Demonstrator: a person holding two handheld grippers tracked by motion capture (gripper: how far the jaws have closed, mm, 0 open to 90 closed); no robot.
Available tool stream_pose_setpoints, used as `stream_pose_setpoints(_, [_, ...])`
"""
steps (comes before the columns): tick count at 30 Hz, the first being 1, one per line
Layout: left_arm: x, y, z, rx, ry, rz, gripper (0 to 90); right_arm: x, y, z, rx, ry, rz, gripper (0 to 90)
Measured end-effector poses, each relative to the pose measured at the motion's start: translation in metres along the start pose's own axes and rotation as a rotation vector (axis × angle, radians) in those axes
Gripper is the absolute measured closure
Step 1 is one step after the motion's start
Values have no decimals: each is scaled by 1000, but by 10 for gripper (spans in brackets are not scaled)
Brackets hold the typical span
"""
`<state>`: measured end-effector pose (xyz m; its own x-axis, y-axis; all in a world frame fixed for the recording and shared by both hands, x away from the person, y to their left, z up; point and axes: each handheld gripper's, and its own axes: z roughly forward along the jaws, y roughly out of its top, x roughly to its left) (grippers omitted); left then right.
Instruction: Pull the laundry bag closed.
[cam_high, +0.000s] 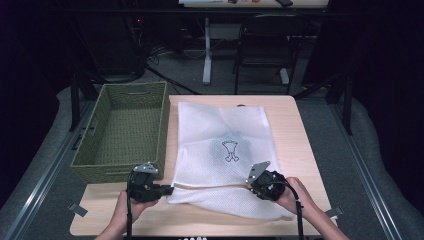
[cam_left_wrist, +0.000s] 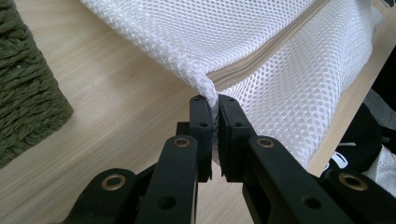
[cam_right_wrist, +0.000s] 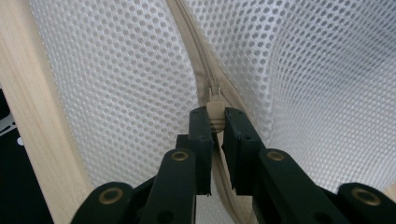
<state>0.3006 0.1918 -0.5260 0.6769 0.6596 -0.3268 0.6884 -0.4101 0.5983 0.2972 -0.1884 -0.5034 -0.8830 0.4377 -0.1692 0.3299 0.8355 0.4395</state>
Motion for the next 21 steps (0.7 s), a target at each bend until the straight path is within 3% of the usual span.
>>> stream_pose_setpoints(21, [1, 0, -2, -2, 4, -4, 857, -8, -26, -4, 42, -29, 50, 820])
